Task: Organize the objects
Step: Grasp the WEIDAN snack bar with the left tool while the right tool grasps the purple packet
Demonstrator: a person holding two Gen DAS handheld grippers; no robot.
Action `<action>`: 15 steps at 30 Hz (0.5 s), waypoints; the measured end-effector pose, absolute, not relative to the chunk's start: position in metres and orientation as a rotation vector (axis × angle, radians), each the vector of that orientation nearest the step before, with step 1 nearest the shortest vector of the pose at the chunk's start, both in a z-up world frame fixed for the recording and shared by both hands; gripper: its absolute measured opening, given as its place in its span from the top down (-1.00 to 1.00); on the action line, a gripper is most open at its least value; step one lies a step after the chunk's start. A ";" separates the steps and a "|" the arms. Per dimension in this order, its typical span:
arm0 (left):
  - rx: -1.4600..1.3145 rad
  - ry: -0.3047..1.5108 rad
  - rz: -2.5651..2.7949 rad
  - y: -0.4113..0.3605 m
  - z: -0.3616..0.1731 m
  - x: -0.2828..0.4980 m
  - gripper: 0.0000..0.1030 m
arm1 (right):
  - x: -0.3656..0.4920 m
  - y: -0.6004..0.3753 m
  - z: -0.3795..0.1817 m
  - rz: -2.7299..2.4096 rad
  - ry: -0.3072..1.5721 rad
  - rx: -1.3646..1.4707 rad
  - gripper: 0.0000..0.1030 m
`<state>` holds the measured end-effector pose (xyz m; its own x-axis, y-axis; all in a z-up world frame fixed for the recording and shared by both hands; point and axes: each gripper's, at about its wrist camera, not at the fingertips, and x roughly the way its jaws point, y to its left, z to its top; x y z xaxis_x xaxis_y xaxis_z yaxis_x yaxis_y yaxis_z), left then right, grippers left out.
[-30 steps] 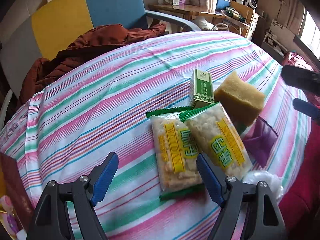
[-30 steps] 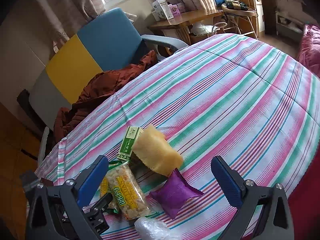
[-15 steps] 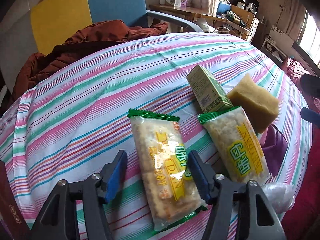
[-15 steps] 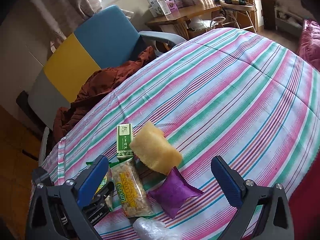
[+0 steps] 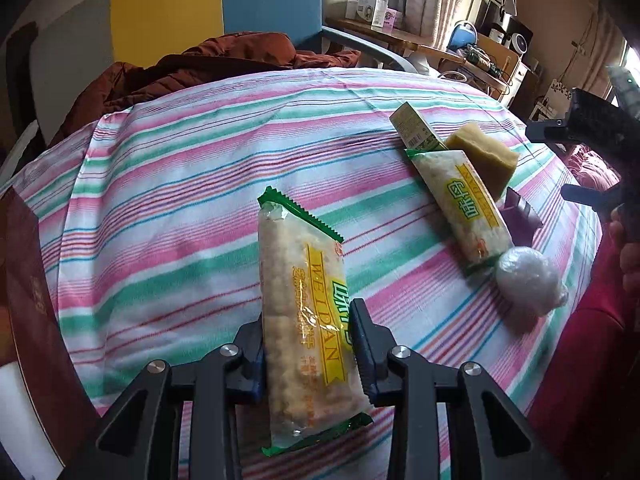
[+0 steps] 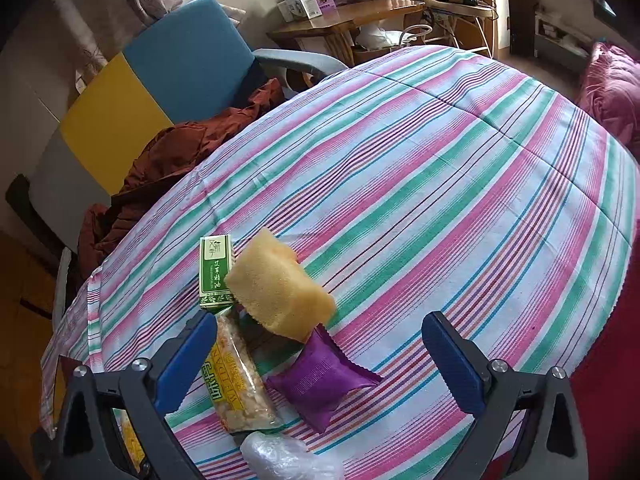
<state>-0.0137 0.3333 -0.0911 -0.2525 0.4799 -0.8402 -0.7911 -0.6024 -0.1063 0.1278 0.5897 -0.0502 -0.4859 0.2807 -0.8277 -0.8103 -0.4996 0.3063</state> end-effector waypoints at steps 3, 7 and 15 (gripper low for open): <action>-1.141 0.420 1.940 0.322 -0.090 -0.006 0.34 | 0.127 0.587 -0.054 2.003 0.960 -1.006 -1.00; -1.149 0.392 1.933 0.309 -0.090 -0.002 0.35 | 0.136 0.578 -0.053 1.965 1.012 -1.010 -1.00; -1.148 0.365 1.928 0.293 -0.090 0.004 0.36 | 0.131 0.566 -0.073 1.869 1.043 -1.089 -0.92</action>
